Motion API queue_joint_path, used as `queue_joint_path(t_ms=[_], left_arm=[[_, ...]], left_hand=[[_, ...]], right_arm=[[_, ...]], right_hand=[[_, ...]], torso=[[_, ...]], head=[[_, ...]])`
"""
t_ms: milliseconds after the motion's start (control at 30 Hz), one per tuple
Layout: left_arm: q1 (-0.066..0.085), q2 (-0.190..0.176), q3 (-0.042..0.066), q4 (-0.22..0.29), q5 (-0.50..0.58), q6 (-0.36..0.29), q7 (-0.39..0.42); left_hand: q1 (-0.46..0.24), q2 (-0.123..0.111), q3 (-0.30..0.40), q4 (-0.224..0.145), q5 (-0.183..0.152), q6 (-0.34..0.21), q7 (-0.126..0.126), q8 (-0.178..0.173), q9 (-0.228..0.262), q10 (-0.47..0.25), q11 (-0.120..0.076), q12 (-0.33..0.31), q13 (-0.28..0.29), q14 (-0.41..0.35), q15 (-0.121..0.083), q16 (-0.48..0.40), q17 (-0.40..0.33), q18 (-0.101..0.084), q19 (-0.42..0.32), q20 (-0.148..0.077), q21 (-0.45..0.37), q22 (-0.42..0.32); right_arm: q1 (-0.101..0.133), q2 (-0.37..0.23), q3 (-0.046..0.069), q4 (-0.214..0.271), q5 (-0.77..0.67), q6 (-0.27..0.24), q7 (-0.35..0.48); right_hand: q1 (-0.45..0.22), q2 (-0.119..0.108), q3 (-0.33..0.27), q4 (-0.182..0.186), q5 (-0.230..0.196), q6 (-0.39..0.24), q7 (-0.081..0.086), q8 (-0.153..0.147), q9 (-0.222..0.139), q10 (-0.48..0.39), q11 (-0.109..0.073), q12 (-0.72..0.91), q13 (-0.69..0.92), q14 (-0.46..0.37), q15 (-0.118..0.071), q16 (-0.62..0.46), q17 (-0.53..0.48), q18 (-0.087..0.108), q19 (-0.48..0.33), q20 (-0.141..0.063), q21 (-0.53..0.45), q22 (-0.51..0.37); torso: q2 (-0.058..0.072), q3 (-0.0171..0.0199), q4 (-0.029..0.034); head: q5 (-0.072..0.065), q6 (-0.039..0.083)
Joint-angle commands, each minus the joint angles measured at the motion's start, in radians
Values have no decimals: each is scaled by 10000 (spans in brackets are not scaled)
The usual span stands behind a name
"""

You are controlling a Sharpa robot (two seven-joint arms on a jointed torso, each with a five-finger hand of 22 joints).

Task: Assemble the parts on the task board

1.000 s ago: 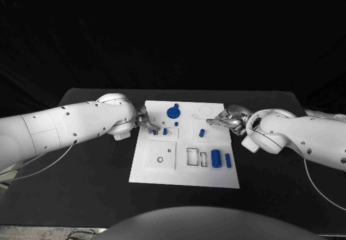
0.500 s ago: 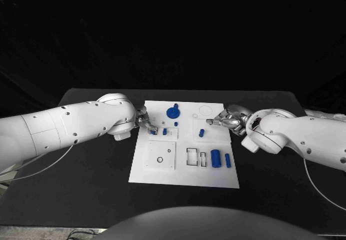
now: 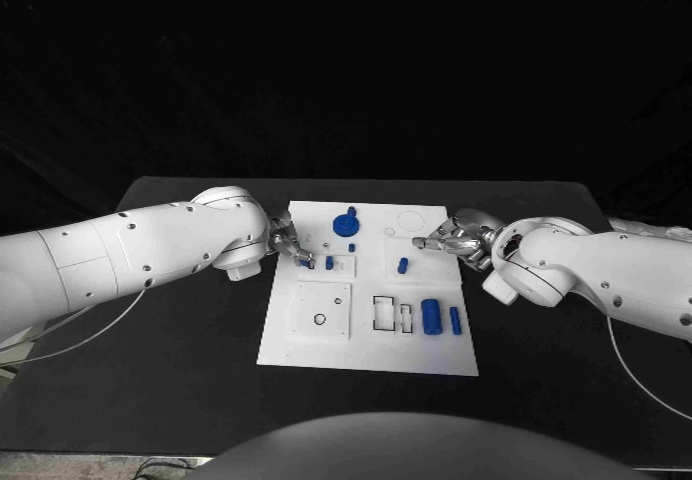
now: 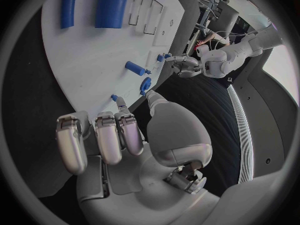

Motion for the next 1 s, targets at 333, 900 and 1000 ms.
queue_joint_path(t_ms=[333, 900, 1000], left_arm=[[52, -90, 16, 105, 109, -662, 661], [56, -82, 8, 213, -460, -73, 925], [55, -80, 5, 245, -733, 101, 959]], left_hand=[[-10, -109, -18, 70, -36, -46, 33, -6, 34, 1040, -5, -54, 2632, 1022, -48, 26, 2634, -76, 1053, -68, 24, 2634], [-68, -180, -70, 72, -325, -43, 23, -16, 48, 1040, -10, -54, 2632, 1022, -38, 26, 2634, -76, 1053, -62, 24, 2634], [-73, -184, -75, 72, -353, -47, 24, -20, 48, 1040, -11, -54, 2632, 1022, -37, 26, 2634, -76, 1053, -61, 24, 2634]], right_arm=[[-7, 4, -1, -29, -77, 123, 56], [-9, 5, -1, -16, -81, 123, 68], [-10, 10, -1, -20, -81, 124, 72]], right_hand=[[23, 113, -45, -2, 62, -36, 207, 62, 9, 1045, 77, 67, 2632, 1025, 55, 63, 2630, -142, 1065, 59, 46, 2627], [23, 113, -45, -2, 62, -36, 207, 62, 9, 1045, 77, 67, 2632, 1025, 55, 63, 2630, -142, 1065, 59, 46, 2627], [23, 113, -45, -2, 62, -36, 207, 62, 9, 1045, 77, 67, 2632, 1025, 55, 63, 2630, -142, 1065, 59, 46, 2627]], torso=[[0, -4, 4], [-2, -2, -8], [-3, 1, -3]], head=[[8, -5], [61, -17], [60, -17]])
